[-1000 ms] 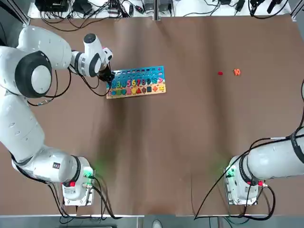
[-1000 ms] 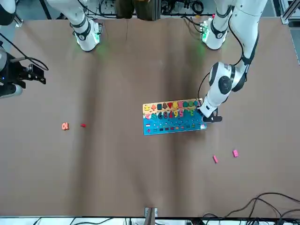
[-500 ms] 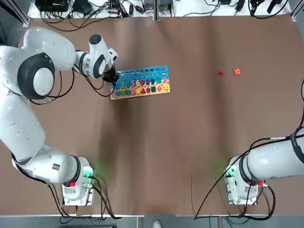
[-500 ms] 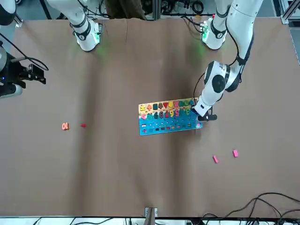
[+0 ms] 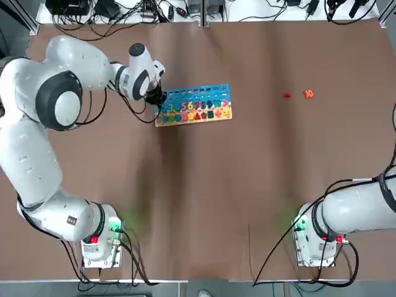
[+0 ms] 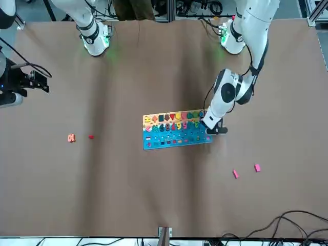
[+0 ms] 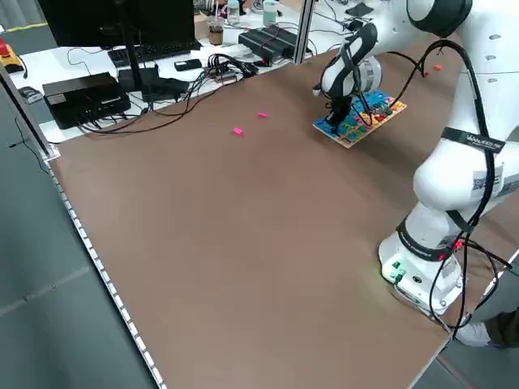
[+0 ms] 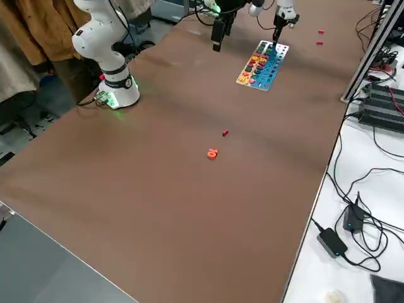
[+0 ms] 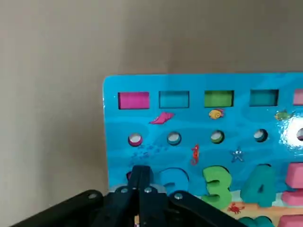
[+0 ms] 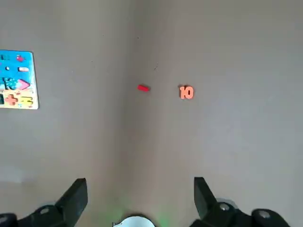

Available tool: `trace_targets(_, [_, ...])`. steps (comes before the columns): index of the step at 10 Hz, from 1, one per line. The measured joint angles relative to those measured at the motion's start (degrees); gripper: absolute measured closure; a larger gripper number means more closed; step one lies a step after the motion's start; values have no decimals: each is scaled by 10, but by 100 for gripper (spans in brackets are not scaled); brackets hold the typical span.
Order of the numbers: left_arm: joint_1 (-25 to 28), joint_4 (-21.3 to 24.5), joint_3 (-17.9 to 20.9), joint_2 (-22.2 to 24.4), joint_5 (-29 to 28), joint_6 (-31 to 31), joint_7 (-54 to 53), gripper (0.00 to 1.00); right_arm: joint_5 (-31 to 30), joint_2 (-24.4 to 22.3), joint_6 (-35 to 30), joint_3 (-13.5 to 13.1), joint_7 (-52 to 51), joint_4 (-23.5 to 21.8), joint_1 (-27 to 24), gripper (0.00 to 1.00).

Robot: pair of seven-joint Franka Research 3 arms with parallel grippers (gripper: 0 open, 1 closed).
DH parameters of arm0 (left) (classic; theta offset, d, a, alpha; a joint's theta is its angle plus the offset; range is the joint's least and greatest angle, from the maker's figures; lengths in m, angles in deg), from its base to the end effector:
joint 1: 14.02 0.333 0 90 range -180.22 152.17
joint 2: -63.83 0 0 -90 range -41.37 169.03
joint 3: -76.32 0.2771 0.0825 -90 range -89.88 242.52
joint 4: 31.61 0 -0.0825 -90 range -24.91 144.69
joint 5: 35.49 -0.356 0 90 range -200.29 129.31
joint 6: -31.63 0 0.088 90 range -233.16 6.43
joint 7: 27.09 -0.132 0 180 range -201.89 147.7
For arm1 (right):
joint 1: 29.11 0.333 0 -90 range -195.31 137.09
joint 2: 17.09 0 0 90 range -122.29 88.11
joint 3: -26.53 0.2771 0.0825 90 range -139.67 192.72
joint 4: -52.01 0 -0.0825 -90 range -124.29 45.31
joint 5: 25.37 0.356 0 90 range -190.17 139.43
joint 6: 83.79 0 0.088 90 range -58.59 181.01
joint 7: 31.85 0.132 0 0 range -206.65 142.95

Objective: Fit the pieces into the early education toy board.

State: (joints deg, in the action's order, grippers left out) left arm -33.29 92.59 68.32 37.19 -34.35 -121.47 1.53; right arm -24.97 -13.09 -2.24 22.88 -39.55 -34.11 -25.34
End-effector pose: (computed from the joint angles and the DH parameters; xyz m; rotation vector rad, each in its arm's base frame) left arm 0.4762 -0.2493 0.1470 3.0569 0.0873 0.0073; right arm 0.5251 0.0031 0.5419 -3.1132 -0.2133 0.2328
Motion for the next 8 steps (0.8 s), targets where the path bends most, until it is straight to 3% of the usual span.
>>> trace_targets(8, [-68, -110, 9, -68, 0, 2, 49, 96, 0, 1, 0, 0, 1, 0, -1, 1])
